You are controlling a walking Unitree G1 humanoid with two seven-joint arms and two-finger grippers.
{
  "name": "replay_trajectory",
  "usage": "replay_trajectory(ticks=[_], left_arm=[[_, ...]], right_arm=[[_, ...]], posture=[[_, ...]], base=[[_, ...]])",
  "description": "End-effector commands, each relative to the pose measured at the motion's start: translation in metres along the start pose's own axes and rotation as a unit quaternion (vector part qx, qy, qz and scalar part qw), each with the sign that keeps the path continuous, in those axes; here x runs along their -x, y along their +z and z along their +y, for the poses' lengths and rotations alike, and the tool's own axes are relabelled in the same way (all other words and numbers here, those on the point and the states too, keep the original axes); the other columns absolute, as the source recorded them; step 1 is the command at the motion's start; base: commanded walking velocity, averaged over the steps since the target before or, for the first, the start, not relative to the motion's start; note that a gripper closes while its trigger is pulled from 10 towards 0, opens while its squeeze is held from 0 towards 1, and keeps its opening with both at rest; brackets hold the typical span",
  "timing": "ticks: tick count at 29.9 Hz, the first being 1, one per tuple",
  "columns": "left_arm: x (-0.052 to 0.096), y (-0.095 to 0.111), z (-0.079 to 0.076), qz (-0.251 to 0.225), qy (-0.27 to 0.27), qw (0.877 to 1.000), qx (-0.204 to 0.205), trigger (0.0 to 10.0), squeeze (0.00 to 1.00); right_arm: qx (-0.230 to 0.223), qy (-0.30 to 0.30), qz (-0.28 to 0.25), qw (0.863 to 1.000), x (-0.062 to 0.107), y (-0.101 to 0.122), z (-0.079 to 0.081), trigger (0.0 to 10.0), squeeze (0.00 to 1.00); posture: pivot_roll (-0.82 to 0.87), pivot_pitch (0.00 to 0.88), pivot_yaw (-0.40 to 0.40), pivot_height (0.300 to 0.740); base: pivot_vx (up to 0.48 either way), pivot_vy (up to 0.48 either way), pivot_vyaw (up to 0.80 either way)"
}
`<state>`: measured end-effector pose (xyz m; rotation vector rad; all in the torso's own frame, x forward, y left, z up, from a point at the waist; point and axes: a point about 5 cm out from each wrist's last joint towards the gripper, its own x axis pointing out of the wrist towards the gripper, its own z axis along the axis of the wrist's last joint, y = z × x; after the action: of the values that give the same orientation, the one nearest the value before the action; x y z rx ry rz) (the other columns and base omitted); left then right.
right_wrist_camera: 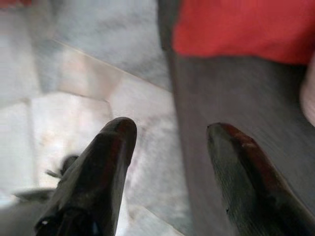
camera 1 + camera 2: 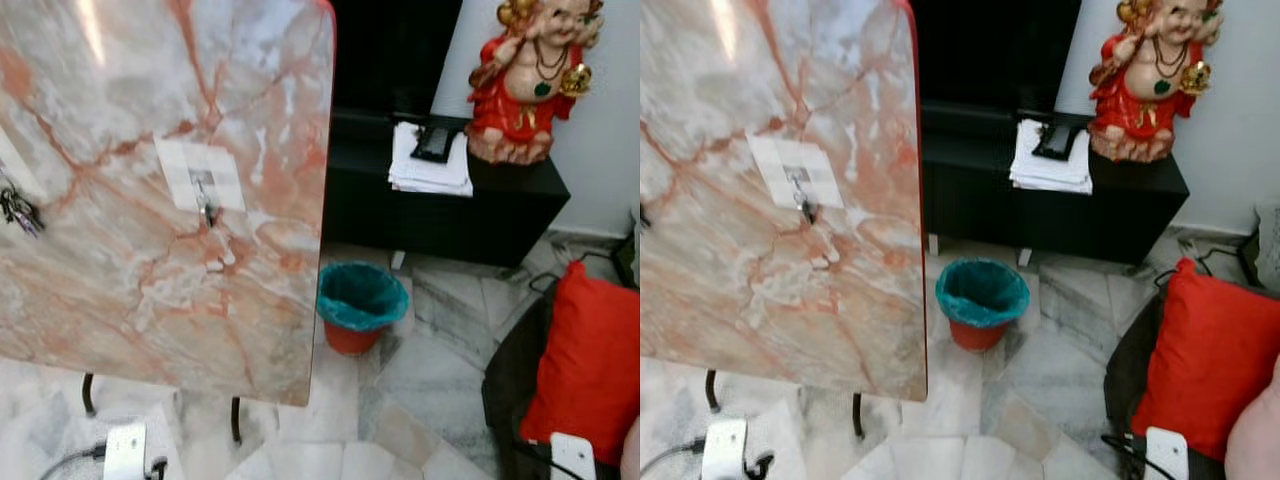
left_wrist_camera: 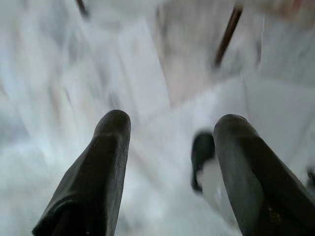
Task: Hang keys on a hook
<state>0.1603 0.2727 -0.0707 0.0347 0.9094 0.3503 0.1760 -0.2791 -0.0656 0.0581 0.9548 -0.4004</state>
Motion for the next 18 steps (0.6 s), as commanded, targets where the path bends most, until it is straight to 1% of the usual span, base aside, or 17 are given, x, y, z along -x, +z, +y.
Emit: replay_trajectory(ticks=[1, 4, 8, 11, 15, 16, 17, 18], left_arm=[[0.002, -0.014, 0.001, 0.033, 0.005, 0.999, 0.011, 10.0, 0.00], [0.003, -0.018, 0.000, 0.039, 0.003, 0.999, 0.003, 10.0, 0.00], [0.003, -0.024, -0.002, 0.048, -0.003, 0.999, 0.004, 10.0, 0.00], [0.004, -0.027, 0.001, 0.053, 0.000, 0.999, 0.011, 10.0, 0.00], [0.006, -0.032, 0.014, 0.062, 0.009, 0.998, 0.010, 10.0, 0.00], [0.007, -0.035, 0.021, 0.065, 0.016, 0.998, 0.014, 10.0, 0.00], [0.007, -0.035, 0.021, 0.065, 0.016, 0.998, 0.014, 10.0, 0.00], [0.008, -0.036, 0.024, 0.067, 0.018, 0.997, 0.016, 10.0, 0.00]], right_arm=[[-0.009, 0.000, 0.003, 1.000, -0.001, 0.002, 0.007, 10.0, 0.00], [-0.008, 0.003, 0.005, 1.000, -0.001, 0.001, 0.011, 10.0, 0.00], [-0.005, 0.004, 0.008, 1.000, 0.000, -0.005, 0.015, 10.0, 0.00], [-0.008, 0.002, 0.013, 1.000, 0.001, -0.013, 0.016, 10.0, 0.00], [-0.015, 0.003, 0.022, 1.000, 0.004, -0.030, 0.013, 10.0, 0.00], [-0.019, 0.002, 0.028, 0.999, 0.007, -0.041, 0.005, 10.0, 0.00], [-0.019, 0.002, 0.028, 0.999, 0.007, -0.041, 0.005, 10.0, 0.00], [-0.019, 0.000, 0.033, 0.999, 0.008, -0.047, -0.001, 10.0, 0.00]], posture=[[0.05, 0.029, -0.050, 0.740], [0.05, 0.013, -0.051, 0.740], [0.07, 0.000, -0.044, 0.740], [0.06, 0.000, -0.039, 0.740], [0.05, 0.004, -0.035, 0.740], [0.06, 0.003, -0.039, 0.740], [0.06, 0.003, -0.039, 0.740], [0.06, 0.000, -0.042, 0.740]], base=[[0.000, 0.000, 0.00], [0.000, 0.000, 0.00], [0.000, 0.000, 0.00], [0.000, 0.414, 0.00], [0.000, 0.480, 0.00], [0.000, 0.480, 0.00], [0.000, 0.480, 0.00], [0.000, 0.480, 0.00]])
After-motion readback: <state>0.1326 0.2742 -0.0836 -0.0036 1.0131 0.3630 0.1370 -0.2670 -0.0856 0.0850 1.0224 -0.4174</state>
